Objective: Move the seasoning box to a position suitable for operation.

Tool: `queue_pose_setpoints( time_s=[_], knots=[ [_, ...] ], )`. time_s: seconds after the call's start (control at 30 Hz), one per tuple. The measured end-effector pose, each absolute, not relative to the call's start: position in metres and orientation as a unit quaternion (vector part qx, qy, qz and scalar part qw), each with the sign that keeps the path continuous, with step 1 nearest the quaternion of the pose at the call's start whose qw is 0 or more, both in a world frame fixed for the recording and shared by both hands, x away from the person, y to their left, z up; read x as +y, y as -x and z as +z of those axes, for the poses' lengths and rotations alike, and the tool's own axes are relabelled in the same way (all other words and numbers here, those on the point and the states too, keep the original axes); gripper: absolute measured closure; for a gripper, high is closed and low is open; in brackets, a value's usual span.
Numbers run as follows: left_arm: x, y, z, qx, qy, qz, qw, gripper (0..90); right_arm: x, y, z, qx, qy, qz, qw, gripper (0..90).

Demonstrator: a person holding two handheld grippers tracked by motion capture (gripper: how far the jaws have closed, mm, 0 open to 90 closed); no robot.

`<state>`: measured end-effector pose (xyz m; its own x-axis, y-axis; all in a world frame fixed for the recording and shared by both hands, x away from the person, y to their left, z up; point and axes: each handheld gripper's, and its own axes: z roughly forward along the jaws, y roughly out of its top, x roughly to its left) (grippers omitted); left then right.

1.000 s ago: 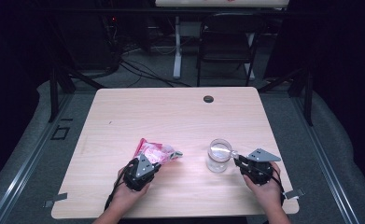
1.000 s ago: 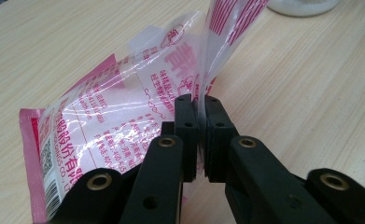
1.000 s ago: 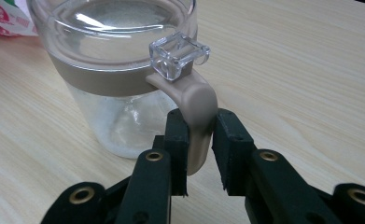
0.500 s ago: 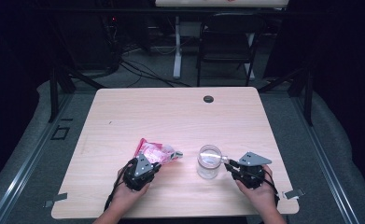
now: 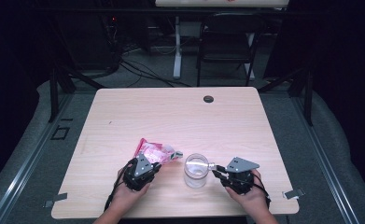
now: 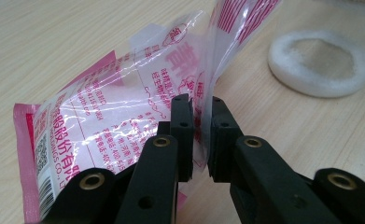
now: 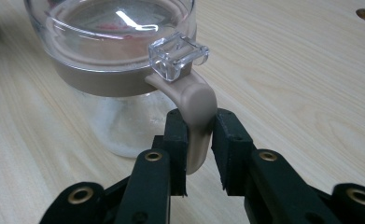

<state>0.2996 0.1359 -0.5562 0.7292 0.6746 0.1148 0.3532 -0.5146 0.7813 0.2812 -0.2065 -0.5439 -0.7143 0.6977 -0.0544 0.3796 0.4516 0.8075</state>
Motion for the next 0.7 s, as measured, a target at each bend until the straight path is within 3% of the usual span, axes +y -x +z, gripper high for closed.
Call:
queue_pose_setpoints(
  time_s=[0.7],
  knots=[
    [0.1369,-0.2990,-0.5560,0.304,-0.845,0.204,0.391,81.3,-0.2020,-0.2790,-0.5446,0.828,-0.326,0.415,0.190,75.6]
  ],
)
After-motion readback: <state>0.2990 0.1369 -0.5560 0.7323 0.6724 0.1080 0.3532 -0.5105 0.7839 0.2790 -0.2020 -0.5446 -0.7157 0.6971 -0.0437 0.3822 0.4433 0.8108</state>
